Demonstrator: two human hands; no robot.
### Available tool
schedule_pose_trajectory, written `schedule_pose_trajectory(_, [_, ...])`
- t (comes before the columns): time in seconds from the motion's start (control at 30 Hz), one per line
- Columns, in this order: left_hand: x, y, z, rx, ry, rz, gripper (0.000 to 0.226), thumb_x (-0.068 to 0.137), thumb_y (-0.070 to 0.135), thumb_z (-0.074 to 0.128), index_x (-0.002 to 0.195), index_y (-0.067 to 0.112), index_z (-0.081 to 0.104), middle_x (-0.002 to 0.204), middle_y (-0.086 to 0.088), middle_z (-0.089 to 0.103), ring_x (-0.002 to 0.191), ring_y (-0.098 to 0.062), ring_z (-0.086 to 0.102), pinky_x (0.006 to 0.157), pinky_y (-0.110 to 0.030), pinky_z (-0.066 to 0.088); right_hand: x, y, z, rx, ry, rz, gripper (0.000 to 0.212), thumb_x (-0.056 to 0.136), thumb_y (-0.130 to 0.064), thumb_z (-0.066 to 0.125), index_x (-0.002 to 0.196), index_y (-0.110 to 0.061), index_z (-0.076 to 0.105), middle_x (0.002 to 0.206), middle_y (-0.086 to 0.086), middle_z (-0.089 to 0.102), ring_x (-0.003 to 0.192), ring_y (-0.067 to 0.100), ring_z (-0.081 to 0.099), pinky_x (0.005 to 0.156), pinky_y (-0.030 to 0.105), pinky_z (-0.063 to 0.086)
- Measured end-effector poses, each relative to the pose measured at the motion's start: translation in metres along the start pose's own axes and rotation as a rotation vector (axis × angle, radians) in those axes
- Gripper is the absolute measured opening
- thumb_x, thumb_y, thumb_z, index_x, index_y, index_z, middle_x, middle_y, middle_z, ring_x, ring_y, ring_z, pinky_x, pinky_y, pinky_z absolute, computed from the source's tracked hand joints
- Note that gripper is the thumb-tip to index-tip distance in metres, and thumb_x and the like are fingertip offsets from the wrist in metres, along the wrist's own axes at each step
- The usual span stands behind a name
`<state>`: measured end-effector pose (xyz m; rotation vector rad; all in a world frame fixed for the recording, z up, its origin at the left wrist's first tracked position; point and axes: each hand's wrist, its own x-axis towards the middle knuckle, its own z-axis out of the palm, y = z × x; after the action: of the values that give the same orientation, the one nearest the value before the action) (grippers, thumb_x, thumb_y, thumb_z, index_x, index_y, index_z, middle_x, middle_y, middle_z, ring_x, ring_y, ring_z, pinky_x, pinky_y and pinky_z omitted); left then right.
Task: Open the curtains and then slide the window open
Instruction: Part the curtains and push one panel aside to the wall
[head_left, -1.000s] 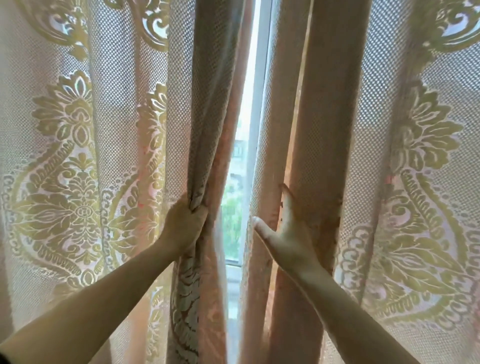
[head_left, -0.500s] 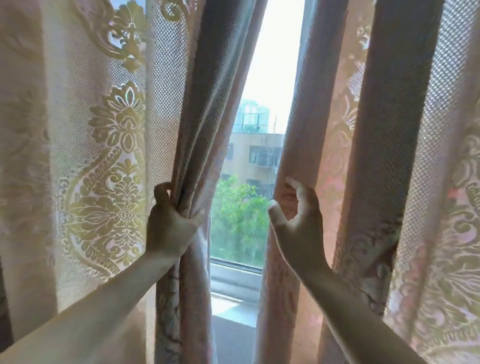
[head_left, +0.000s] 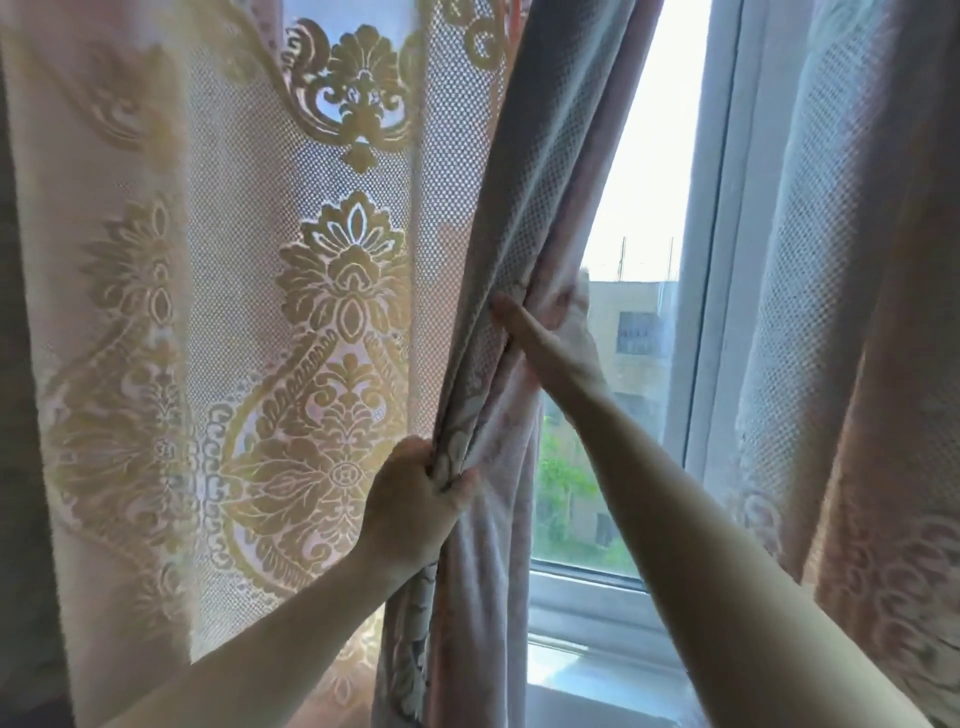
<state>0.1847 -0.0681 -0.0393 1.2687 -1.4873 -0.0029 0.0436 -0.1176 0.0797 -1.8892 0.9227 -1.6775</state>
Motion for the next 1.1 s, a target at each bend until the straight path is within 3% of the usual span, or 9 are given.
schedule_pose_trajectory(0.07, [0.006, -0.015, -0.003, -0.008, -0.013, 0.003, 0.024, 0.079, 0.036, 0.066, 0.059, 0.025, 0.057, 0.097, -0.001, 0.049, 0.095, -0.015, 0.054, 0.078, -0.025, 0.044, 0.009, 0.001, 0.014, 0.035, -0.003, -0.009, 0.121, 0.062, -0.070, 0.069, 0.155, -0.020, 0.009, 0.149, 0.007, 0.046, 0.134, 0.027, 0.047, 0.112, 0.047, 0.038])
schedule_pose_trajectory(0.13, [0.014, -0.027, -0.008, -0.058, -0.047, -0.030, 0.019, 0.082, 0.033, 0.067, 0.066, 0.024, 0.061, 0.113, -0.002, 0.046, 0.101, -0.013, 0.052, 0.086, -0.025, 0.046, 0.026, 0.014, 0.029, 0.065, -0.003, -0.013, 0.115, 0.060, -0.075, 0.073, 0.149, -0.024, 0.023, 0.136, 0.002, 0.058, 0.123, 0.025, 0.057, 0.106, 0.049, 0.045])
schedule_pose_trajectory(0.2, [0.020, -0.032, -0.007, -0.110, -0.061, -0.039, 0.029, 0.083, 0.023, 0.068, 0.059, 0.026, 0.051, 0.078, 0.002, 0.054, 0.067, -0.005, 0.053, 0.060, -0.011, 0.040, 0.040, 0.028, 0.037, 0.069, -0.018, -0.005, 0.107, 0.058, -0.079, 0.071, 0.144, -0.025, 0.034, 0.126, 0.000, 0.065, 0.115, 0.022, 0.063, 0.101, 0.049, 0.049])
schedule_pose_trajectory(0.3, [0.027, -0.040, -0.004, -0.127, -0.074, -0.125, 0.036, 0.085, 0.020, 0.066, 0.056, 0.023, 0.045, 0.046, 0.006, 0.042, 0.036, -0.005, 0.042, 0.041, -0.015, 0.029, 0.051, 0.034, 0.054, 0.092, -0.039, 0.011, 0.102, 0.059, -0.078, 0.068, 0.139, -0.019, 0.041, 0.122, 0.002, 0.067, 0.111, 0.020, 0.064, 0.100, 0.047, 0.050])
schedule_pose_trajectory(0.4, [0.032, -0.050, -0.003, -0.135, -0.020, -0.128, 0.034, 0.090, 0.019, 0.060, 0.061, 0.028, 0.043, 0.044, 0.006, 0.038, 0.033, -0.006, 0.039, 0.038, -0.015, 0.027, 0.064, 0.038, 0.071, 0.098, -0.055, -0.002, 0.100, 0.061, -0.079, 0.065, 0.138, -0.020, 0.042, 0.124, 0.003, 0.066, 0.115, 0.020, 0.062, 0.102, 0.046, 0.048])
schedule_pose_trajectory(0.57, [0.053, -0.076, 0.000, -0.056, 0.093, -0.113, 0.010, 0.091, 0.017, 0.056, 0.086, 0.026, 0.057, 0.061, 0.005, 0.057, 0.054, -0.008, 0.054, 0.048, -0.018, 0.036, 0.090, 0.044, 0.102, 0.141, -0.187, -0.007, 0.046, 0.086, -0.050, 0.061, 0.124, -0.026, 0.053, 0.118, 0.000, 0.065, 0.111, 0.018, 0.062, 0.098, 0.034, 0.048])
schedule_pose_trajectory(0.73, [0.065, -0.094, -0.008, -0.014, 0.141, -0.145, 0.023, 0.093, 0.021, 0.054, 0.115, 0.016, 0.057, 0.096, -0.008, 0.069, 0.084, -0.024, 0.063, 0.079, -0.039, 0.052, 0.107, 0.051, 0.135, 0.204, -0.244, -0.059, 0.069, 0.085, -0.052, 0.057, 0.143, -0.017, 0.041, 0.124, 0.000, 0.064, 0.112, 0.015, 0.060, 0.094, 0.029, 0.047])
schedule_pose_trajectory(0.97, [0.075, -0.117, -0.037, 0.013, 0.179, -0.104, 0.016, 0.094, 0.024, 0.050, 0.110, 0.024, 0.054, 0.090, 0.001, 0.060, 0.074, -0.022, 0.060, 0.077, -0.045, 0.051, 0.117, 0.043, 0.181, 0.252, -0.287, -0.104, 0.076, 0.076, -0.058, 0.052, 0.141, -0.018, 0.046, 0.122, -0.005, 0.067, 0.110, 0.008, 0.062, 0.094, 0.027, 0.051])
schedule_pose_trajectory(1.1, [0.082, -0.145, -0.067, 0.049, 0.217, -0.084, 0.022, 0.094, 0.023, 0.051, 0.116, 0.021, 0.055, 0.090, 0.002, 0.063, 0.073, -0.013, 0.056, 0.073, -0.036, 0.051, 0.117, 0.029, 0.221, 0.265, -0.303, -0.119, 0.086, 0.071, -0.065, 0.055, 0.144, -0.021, 0.040, 0.128, -0.007, 0.064, 0.116, 0.007, 0.059, 0.100, 0.029, 0.048])
